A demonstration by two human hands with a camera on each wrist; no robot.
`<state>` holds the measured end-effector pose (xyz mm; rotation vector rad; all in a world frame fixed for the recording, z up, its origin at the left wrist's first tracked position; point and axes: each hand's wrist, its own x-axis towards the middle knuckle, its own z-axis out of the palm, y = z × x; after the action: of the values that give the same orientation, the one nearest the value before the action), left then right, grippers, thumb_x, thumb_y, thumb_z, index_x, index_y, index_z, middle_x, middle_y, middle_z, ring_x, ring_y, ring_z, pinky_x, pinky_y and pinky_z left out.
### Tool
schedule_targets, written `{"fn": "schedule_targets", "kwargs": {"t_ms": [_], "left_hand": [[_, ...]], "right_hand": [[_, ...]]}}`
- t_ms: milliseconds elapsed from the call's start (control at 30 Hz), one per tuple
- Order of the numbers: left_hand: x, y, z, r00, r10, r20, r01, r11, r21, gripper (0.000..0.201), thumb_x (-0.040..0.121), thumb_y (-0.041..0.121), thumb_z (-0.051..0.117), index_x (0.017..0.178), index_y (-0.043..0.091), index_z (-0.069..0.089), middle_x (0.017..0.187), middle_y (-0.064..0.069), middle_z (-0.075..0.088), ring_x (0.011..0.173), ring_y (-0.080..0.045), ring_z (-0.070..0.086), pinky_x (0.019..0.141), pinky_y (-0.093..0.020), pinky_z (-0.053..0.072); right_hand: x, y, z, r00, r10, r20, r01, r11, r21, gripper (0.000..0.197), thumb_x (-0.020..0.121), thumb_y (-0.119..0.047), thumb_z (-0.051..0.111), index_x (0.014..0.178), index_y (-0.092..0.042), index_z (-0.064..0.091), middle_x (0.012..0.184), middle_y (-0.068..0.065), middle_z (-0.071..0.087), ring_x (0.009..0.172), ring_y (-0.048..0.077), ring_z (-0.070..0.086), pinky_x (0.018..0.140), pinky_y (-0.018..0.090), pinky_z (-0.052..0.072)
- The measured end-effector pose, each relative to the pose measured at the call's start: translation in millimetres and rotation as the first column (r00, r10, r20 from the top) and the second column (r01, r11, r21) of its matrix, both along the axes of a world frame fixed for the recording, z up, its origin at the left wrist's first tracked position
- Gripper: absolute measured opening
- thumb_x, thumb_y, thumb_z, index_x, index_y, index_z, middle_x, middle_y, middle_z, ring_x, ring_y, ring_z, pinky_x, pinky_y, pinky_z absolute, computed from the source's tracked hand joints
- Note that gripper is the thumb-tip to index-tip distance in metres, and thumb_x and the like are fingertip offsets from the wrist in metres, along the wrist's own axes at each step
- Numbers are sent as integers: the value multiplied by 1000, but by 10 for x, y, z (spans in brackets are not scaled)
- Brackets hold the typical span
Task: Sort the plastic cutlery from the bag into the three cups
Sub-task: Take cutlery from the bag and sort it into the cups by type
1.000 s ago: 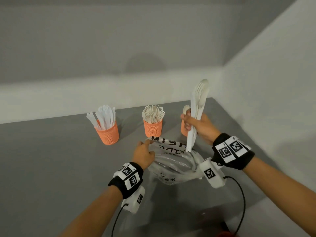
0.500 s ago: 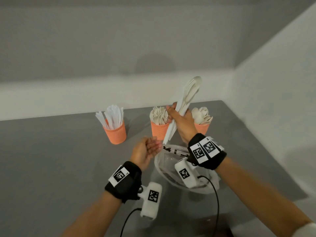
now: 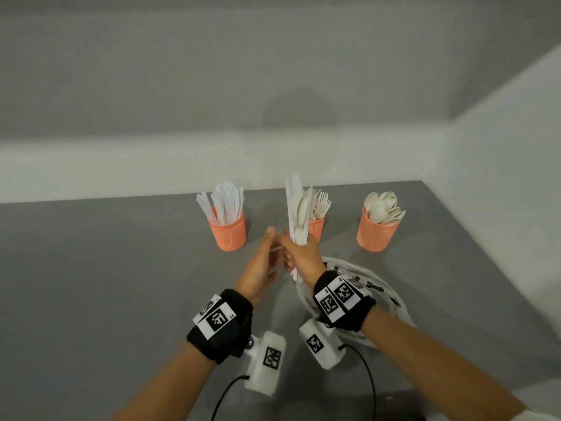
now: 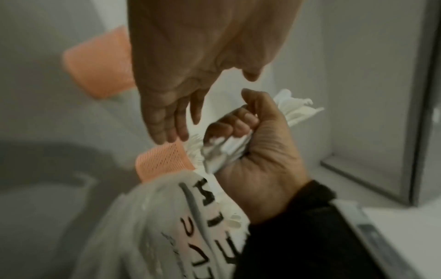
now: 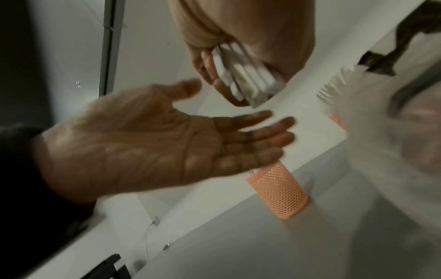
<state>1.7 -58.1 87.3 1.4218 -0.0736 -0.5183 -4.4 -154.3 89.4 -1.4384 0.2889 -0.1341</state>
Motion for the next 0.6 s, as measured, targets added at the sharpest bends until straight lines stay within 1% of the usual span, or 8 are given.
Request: {"fn": "schedule_targets", "kwargs": {"t_ms": [67,100,167,267,333,400,500,600], "left_hand": [[33,5,46,985,-37,170,27,998,57,60,82,57,53,112,6,56,92,-3,65,85,-14,62,87,-28,47],[56,1,75,976,-51,211,37,997,71,58,78,49,61,117,8,53,99,-4,66,87,-13,64,85,-27,51],[92,-22,131,965,-75,250,52,994,97,39,78,30,68,110,12,56,94,-7,67,77,-12,65,70,-22,55],[120,-22,175,976,-66,207,60,998,33,13,80,13,68,91,11,62,84,-12,67,76,-17,66,69,-21,55],[98,-26,164,982,-42,182,46,999,-19,7,80,11,67,84,7,62,73,-8,67,67,-15,65,62,-20,53],[81,-60,145,978,54,204,-53,999,-12,8,81,11,67,79,5,62,64,-6,66,56,-13,64,54,-20,51],[117,-122,107,940,234,250,-237,971,-16,14,83,10,66,78,-2,60,59,-8,63,46,-11,62,46,-20,49],[121,-175,103,923,202,326,-222,975,26,14,81,14,68,82,2,61,70,-9,65,56,-10,63,55,-24,51]], "right_hand": [[-50,17,-17,997,71,-21,-72,997,-20,30,94,-9,48,64,-14,46,31,-8,36,28,4,33,34,17,28],[-75,32,-38,993,114,-41,-116,992,-50,29,95,-6,43,67,-14,47,33,-9,35,28,4,32,34,18,28],[-126,60,-68,968,222,-116,-232,969,-82,31,96,-6,37,67,-14,44,35,-6,35,27,4,31,34,18,28],[-169,18,-52,840,497,-220,-471,867,162,39,94,-11,34,55,-16,36,33,-8,31,28,4,29,37,15,32],[-174,-47,-27,768,592,-245,-533,803,268,42,93,-14,33,52,-18,39,33,-9,33,29,4,32,41,16,37],[-174,-57,-27,793,552,-258,-508,833,219,34,93,-14,38,60,-15,47,37,-4,39,34,8,41,45,19,44],[-139,-2,-133,924,333,-186,-342,940,-14,12,91,-9,51,81,-14,56,59,14,51,53,19,53,54,26,50],[-105,41,-234,950,272,-151,-273,962,15,10,93,-7,48,86,-8,55,64,14,47,49,17,50,47,22,48]]}}
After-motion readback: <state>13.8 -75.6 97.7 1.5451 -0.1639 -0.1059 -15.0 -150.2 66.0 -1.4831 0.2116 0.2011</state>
